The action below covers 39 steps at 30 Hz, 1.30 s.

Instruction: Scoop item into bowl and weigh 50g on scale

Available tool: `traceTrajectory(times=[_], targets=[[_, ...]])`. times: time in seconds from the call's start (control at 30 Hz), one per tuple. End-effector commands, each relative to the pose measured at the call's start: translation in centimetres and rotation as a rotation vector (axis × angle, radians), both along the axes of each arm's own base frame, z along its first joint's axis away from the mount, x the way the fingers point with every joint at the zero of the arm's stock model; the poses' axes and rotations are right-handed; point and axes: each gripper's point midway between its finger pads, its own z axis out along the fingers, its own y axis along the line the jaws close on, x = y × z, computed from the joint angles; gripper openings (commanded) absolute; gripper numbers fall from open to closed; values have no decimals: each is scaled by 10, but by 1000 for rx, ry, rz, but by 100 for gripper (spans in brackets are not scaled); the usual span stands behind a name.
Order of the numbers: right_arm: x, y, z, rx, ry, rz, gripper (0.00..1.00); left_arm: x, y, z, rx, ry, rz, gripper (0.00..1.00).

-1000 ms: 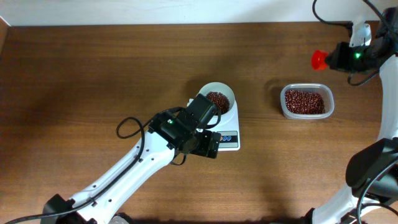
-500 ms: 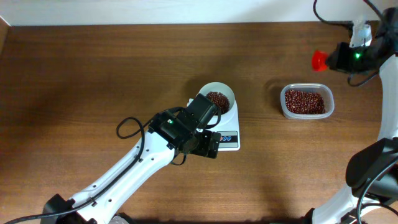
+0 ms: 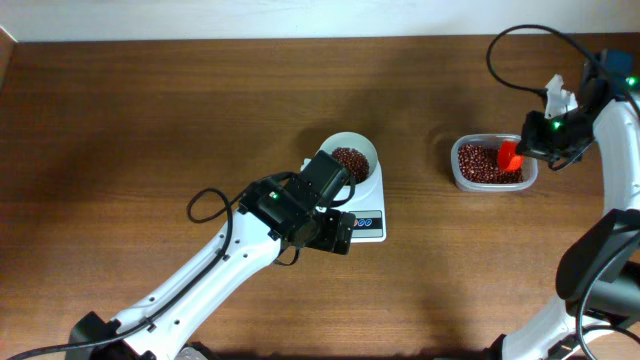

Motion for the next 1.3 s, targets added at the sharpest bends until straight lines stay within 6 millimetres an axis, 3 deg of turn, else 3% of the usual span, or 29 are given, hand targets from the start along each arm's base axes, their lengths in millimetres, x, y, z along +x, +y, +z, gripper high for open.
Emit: traceTrajectory(times=[0.0, 0.07, 0.2, 0.57, 0.83, 1.0, 1.13, 1.27], targets=[[-4, 1, -22, 0, 24, -3, 4, -3, -1, 0, -9, 6, 7, 99], [-1, 8, -34, 13, 9, 6, 4, -3, -1, 0, -9, 6, 7, 99], [6, 21, -22, 142, -43, 12, 4, -3, -1, 0, -9, 6, 7, 99], [-10, -25, 5, 425, -125, -177, 4, -3, -1, 0, -9, 6, 7, 99], [-8, -25, 14, 492, -162, -187, 4, -3, -1, 0, -9, 6, 7, 99], [-1, -9, 31, 610, -214, -159, 4, -3, -1, 0, -9, 6, 7, 99], [7, 35, 40, 683, -212, -57, 4, -3, -1, 0, -9, 6, 7, 99], [12, 95, 43, 709, -180, 87, 4, -3, -1, 0, -9, 6, 7, 99]])
